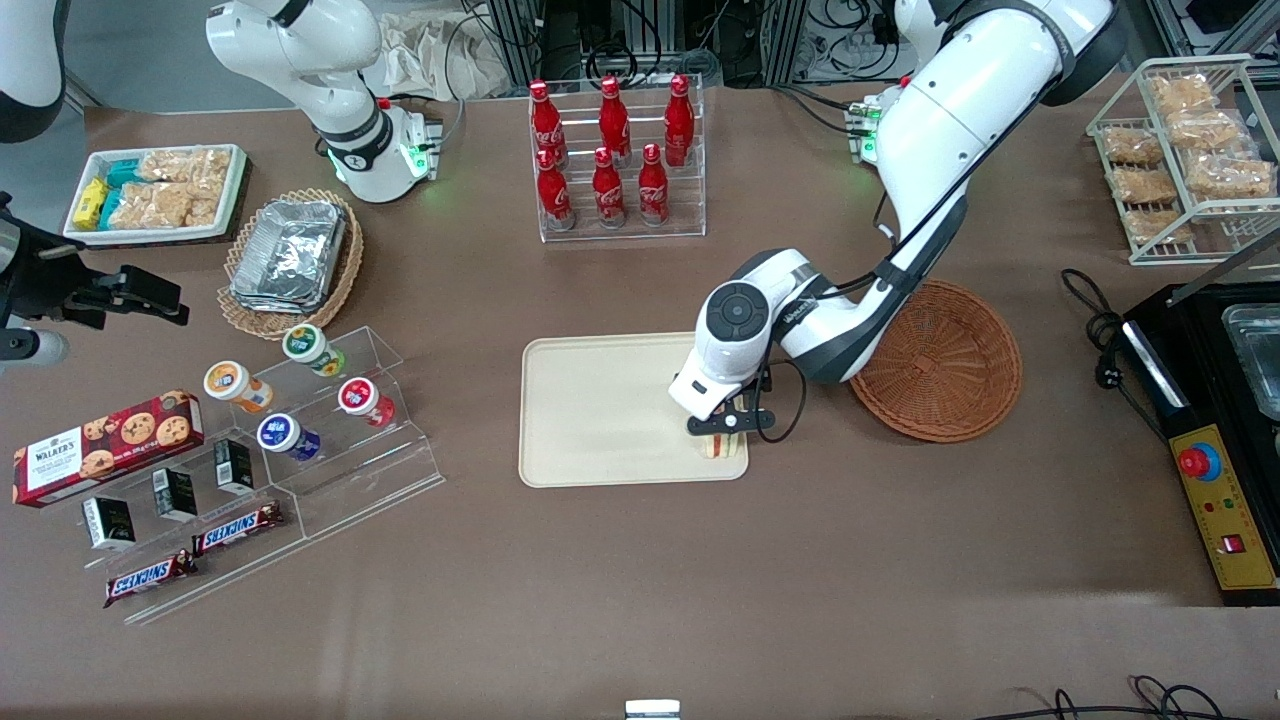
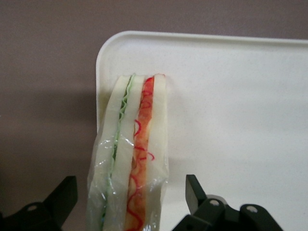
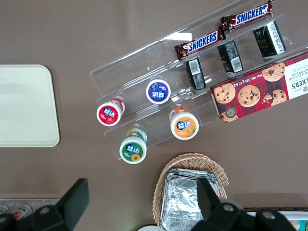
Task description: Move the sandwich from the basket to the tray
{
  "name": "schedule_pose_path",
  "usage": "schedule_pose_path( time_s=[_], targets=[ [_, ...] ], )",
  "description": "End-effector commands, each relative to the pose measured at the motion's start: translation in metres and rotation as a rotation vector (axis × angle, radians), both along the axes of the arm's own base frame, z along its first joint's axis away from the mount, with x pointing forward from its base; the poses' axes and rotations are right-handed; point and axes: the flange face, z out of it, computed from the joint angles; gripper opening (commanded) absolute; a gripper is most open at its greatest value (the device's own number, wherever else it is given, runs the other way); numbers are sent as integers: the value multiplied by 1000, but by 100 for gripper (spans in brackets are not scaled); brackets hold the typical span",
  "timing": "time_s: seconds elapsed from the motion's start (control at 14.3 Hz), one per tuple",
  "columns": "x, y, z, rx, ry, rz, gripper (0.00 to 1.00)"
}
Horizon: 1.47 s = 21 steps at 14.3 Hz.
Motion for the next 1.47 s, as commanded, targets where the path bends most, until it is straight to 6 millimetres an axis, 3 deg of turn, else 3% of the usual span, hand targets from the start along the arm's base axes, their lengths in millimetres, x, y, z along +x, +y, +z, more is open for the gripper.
schedule_pose_path(
  time_s=[0.0,0.14,0.21,0.35,0.49,0.7,0.91,1.12,1.19,1.4],
  targets=[
    [5,-4,43,15,-54,80,100],
    [8,8,95,38,-80,108,100],
    [8,17,132,20,-95,138,100],
    [14,57,187,33,-98,228,100],
    [7,83,238,34,-101,299,100],
    [2,171,306,51,-55,235,100],
    [-2,272,348,-4,33,39,100],
    [-6,358,369,-30,30,-199,100],
    [-4,370,368,-34,40,-246,100],
    [16,373,377,-18,36,-263,100]
  ],
)
